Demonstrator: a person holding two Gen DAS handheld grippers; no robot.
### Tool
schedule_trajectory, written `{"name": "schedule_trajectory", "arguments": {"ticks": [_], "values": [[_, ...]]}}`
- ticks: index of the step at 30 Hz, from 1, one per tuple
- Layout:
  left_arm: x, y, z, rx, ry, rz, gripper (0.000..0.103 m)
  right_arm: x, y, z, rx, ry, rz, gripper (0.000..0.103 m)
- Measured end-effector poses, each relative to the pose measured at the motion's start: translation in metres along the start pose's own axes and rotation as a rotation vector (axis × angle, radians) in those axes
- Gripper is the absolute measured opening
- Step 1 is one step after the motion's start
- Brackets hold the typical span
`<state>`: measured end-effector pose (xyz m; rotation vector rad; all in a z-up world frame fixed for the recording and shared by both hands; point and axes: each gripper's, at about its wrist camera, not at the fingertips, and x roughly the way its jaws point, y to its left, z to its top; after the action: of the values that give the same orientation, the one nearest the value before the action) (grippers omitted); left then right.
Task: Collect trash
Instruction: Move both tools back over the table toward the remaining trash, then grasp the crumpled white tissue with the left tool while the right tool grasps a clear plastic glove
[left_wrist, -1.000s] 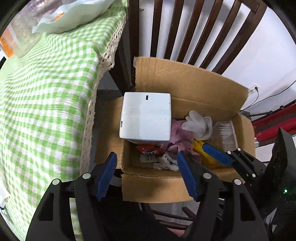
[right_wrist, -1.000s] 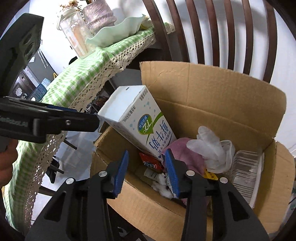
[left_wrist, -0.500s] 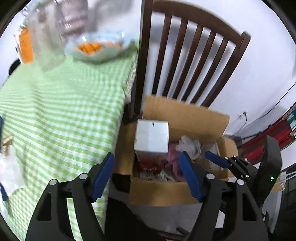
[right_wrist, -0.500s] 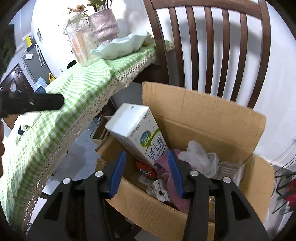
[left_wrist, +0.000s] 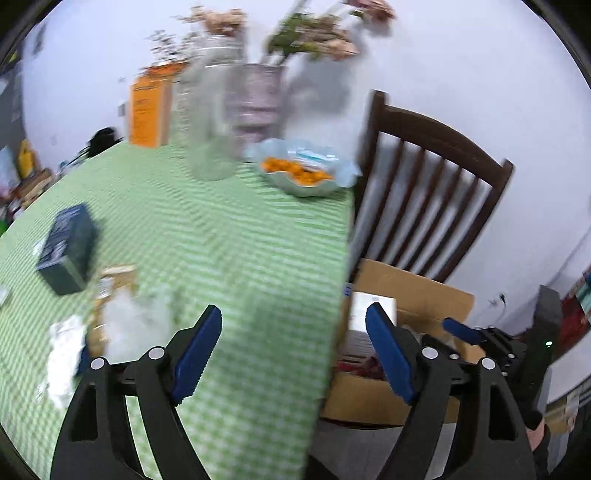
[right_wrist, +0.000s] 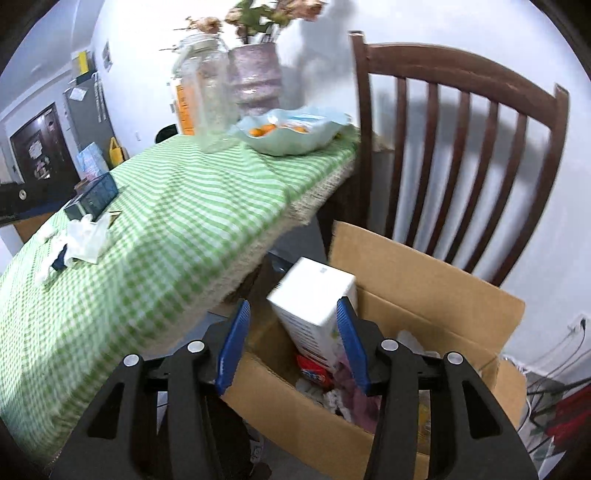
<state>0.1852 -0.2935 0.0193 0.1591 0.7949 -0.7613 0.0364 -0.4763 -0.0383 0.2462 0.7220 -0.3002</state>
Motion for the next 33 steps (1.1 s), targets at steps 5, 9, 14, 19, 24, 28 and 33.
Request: {"name": "schedule_trajectory", "arguments": {"ticks": [5, 9, 14, 19, 24, 28, 33], "values": [[-0.007, 0.070, -0.008, -0.150, -0.002, 0.078, 0.077, 0.004, 0.039, 0.009, -0.059, -0.004, 0.032, 0.048], [-0.016, 0.122, -0.014, -0.265, -0.018, 0.109, 0.077, 0.006, 0.067, 0.015, -0.111, -0.006, 0.058, 0.048], [-0.004, 0.178, -0.015, -0.357, 0.001, 0.142, 0.077, 0.010, 0.096, 0.023, -0.153, -0.010, 0.080, 0.048], [0.022, 0.216, -0.023, -0.421, 0.059, 0.235, 0.075, 0.006, 0.121, 0.025, -0.204, -0.017, 0.102, 0.048], [0.046, 0.229, -0.029, -0.401, 0.134, 0.244, 0.060, 0.007, 0.126, 0.023, -0.218, -0.005, 0.095, 0.048], [0.043, 0.237, -0.030, -0.432, 0.137, 0.194, 0.034, 0.008, 0.129, 0.023, -0.221, 0.003, 0.086, 0.048], [-0.008, 0.254, -0.013, -0.481, -0.006, 0.102, 0.033, 0.011, 0.140, 0.029, -0.244, 0.004, 0.088, 0.048]]}}
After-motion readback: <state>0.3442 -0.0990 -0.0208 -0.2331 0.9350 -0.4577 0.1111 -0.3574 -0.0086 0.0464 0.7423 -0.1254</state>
